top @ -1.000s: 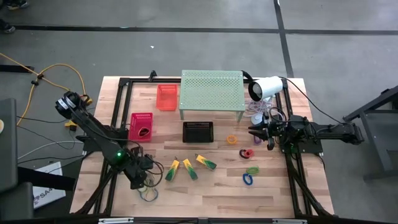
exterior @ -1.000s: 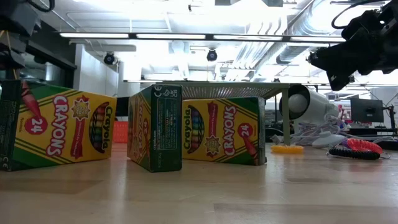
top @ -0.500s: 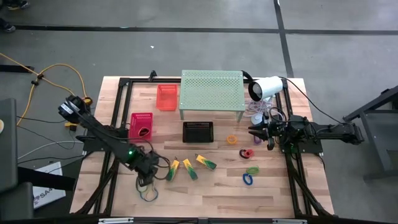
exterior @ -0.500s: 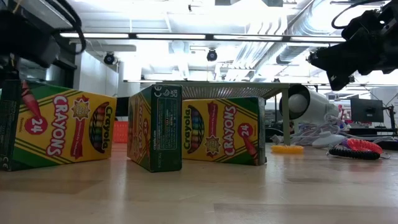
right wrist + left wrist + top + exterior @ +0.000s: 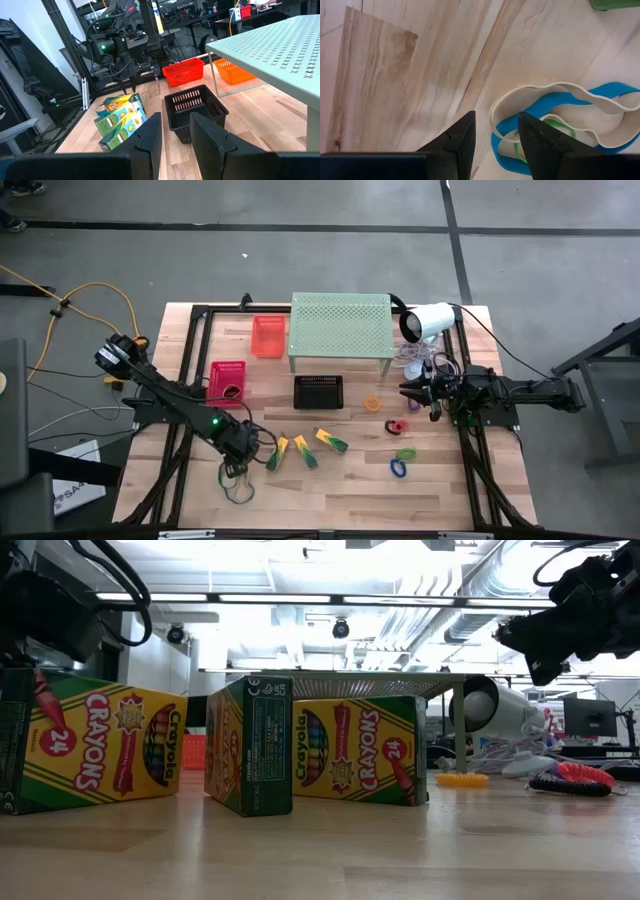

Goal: Pick & Place Office Desk Supplies
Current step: Put the white rubber band into the orange bin on the shelf

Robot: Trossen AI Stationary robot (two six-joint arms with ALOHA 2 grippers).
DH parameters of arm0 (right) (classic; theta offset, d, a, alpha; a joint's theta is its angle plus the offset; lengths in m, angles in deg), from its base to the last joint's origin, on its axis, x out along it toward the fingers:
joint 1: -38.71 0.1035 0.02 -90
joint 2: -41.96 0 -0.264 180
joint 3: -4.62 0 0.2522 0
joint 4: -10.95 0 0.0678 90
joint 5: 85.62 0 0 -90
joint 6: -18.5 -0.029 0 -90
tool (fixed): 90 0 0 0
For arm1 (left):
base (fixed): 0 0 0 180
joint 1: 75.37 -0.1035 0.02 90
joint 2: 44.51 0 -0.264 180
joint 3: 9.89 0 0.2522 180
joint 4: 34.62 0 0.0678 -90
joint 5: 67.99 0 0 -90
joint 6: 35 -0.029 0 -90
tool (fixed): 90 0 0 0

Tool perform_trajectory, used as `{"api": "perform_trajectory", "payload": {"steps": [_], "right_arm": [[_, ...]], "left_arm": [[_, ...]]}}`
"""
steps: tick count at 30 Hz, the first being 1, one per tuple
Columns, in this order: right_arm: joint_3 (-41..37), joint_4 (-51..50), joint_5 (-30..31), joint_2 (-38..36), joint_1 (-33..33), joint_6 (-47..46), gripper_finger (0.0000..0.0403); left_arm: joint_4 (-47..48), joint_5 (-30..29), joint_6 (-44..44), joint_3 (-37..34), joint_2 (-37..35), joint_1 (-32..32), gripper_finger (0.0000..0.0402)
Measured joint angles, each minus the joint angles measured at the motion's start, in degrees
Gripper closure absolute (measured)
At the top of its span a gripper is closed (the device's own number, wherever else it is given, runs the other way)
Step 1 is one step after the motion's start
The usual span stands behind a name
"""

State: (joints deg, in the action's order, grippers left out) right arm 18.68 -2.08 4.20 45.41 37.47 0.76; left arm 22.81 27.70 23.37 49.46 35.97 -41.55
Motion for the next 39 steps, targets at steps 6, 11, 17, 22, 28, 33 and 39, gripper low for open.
{"api": "perform_trajectory", "payload": {"steps": [6, 11, 17, 22, 28, 33, 39], "right_arm": [[0.01, -0.02, 0.00, 0.01, 0.00, 0.00, 0.0313], [0.00, 0.00, 0.00, 0.01, 0.00, 0.00, 0.0313], [0.00, -0.02, 0.00, -0.01, 0.00, 0.00, 0.0313], [-0.01, -0.02, 0.00, -0.01, 0.00, 0.00, 0.0313], [-0.01, -0.01, 0.00, 0.01, 0.00, 0.00, 0.0313], [0.00, 0.00, 0.00, 0.00, 0.00, 0.00, 0.0313], [0.00, 0.00, 0.02, 0.00, 0.00, 0.00, 0.0313]], "left_arm": [[-0.64, 0.34, 0.05, 0.01, 2.96, 1.21, 0.0261], [-1.13, 1.97, 0.13, 0.01, 4.70, 1.33, 0.0261], [-1.08, 1.98, -0.32, 0.01, 4.70, 1.29, 0.0279], [-1.08, 2.02, -0.46, 0.01, 4.70, 1.29, 0.0334], [-1.08, 2.02, -0.42, 0.01, 4.70, 1.29, 0.0396], [-1.17, 2.02, -1.50, 0.01, 4.55, 1.58, 0.0399], [-2.24, 2.36, -2.52, 0.01, 1.84, 1.62, 0.0400]]}}
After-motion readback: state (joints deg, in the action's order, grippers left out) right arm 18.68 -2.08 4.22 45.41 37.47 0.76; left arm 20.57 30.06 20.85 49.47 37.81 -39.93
